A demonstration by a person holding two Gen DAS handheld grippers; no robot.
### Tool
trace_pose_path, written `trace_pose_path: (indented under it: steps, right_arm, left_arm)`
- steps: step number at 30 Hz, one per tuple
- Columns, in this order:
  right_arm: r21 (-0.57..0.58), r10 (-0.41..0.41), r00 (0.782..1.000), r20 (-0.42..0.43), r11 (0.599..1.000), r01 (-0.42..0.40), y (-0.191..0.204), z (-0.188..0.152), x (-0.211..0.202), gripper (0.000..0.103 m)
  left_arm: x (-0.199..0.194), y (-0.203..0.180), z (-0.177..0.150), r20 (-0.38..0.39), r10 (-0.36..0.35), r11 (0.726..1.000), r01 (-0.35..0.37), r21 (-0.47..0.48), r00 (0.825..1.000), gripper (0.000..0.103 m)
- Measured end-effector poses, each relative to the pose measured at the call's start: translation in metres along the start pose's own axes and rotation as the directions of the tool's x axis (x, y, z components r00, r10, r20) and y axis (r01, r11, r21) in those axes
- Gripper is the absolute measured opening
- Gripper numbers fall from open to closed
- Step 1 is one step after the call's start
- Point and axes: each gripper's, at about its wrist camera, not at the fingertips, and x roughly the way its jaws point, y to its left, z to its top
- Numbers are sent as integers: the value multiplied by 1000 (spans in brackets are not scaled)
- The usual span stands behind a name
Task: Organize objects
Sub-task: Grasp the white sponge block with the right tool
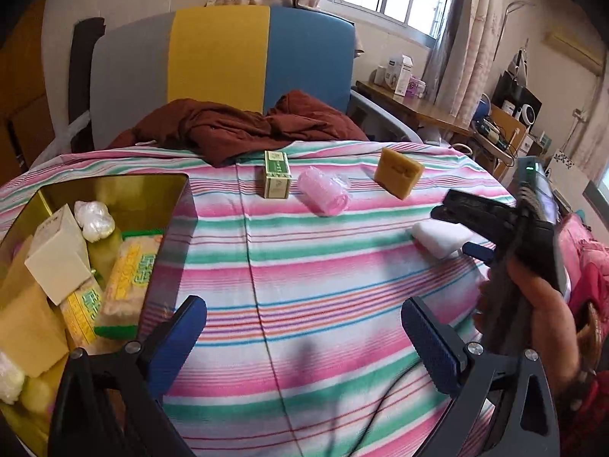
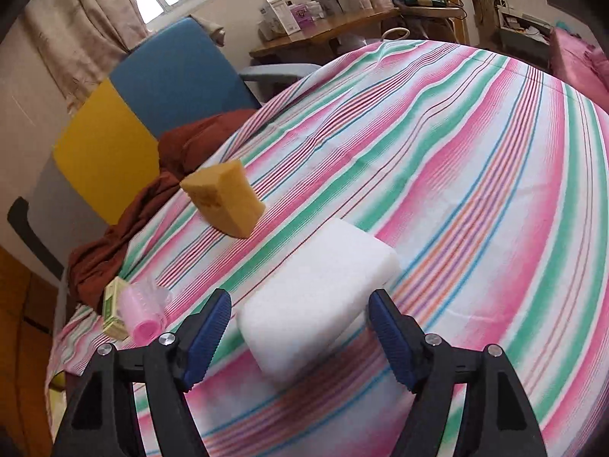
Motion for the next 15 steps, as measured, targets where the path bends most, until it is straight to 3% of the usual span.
trace_pose_path:
  steps: [4, 5, 8, 11, 15]
  right_arm:
    - [-71, -78, 997, -1, 994, 78, 12, 2, 14, 76]
    - [-94, -73, 997, 1, 993, 73, 13, 3, 15, 71]
    - [-144, -10, 1000, 6, 990, 11, 2, 3, 12, 52]
    - [-124, 83, 997, 3, 989, -82, -19, 2, 4, 36]
    - [-117, 177, 984, 1, 977, -176, -37, -3, -2, 30]
  left_arm:
    - [8, 3, 9, -2, 15, 1000, -15, -21, 1000, 103]
    - [10, 3, 12, -4, 11, 999, -11, -31, 1000, 103]
    - [22, -1, 21, -13, 1, 999, -2, -48, 1000, 103]
    - [39, -11, 33, -19, -2, 998, 1, -59, 1000, 103]
    - [69, -26, 47, -25, 0, 999, -1, -54, 1000, 103]
